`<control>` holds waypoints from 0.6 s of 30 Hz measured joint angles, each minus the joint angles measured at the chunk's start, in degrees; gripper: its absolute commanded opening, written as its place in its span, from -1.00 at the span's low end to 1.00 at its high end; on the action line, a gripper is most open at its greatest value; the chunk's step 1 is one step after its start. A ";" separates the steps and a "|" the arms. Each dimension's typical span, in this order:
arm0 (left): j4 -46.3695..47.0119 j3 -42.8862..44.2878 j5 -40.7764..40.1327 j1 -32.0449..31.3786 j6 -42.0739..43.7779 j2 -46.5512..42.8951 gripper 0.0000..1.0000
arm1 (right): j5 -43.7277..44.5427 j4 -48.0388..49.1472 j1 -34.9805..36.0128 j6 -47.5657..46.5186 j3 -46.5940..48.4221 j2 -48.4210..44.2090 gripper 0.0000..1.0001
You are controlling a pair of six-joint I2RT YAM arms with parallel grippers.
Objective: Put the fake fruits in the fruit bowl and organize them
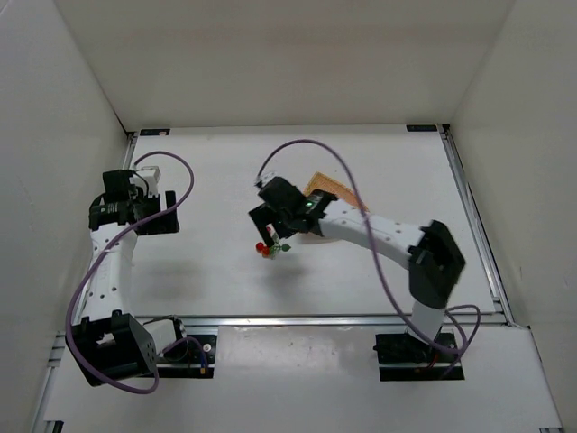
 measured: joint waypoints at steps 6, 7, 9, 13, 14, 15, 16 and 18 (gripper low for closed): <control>-0.02 -1.31 -2.03 -0.04 0.37 -0.48 1.00 | -4.22 0.11 3.45 -1.92 11.85 19.63 0.97; -0.02 -1.53 -2.23 -0.04 0.42 -0.48 1.00 | -4.46 -0.11 3.37 -1.88 13.00 21.57 0.97; -0.02 -1.95 -2.51 -0.04 0.59 -0.48 1.00 | -4.74 -0.61 3.08 -1.79 15.10 24.61 0.94; -0.02 -2.16 -2.80 -0.04 0.79 -0.46 1.00 | -5.16 -2.12 2.80 -1.38 17.77 28.65 0.64; -0.02 -2.16 -2.82 -0.04 0.81 -0.46 1.00 | -5.35 -2.45 2.71 -1.33 18.03 29.29 0.56; -0.02 -2.16 -2.86 -0.04 0.81 -0.42 1.00 | -5.62 -2.75 2.67 -1.11 18.03 29.79 0.46; -0.02 -2.16 -2.89 -0.04 0.81 -0.37 1.00 | -5.81 -3.08 2.67 -0.96 18.03 30.21 0.36; -0.02 -2.16 -3.04 -0.04 0.81 -0.17 1.00 | -6.32 -3.08 2.67 -0.50 18.12 30.51 0.02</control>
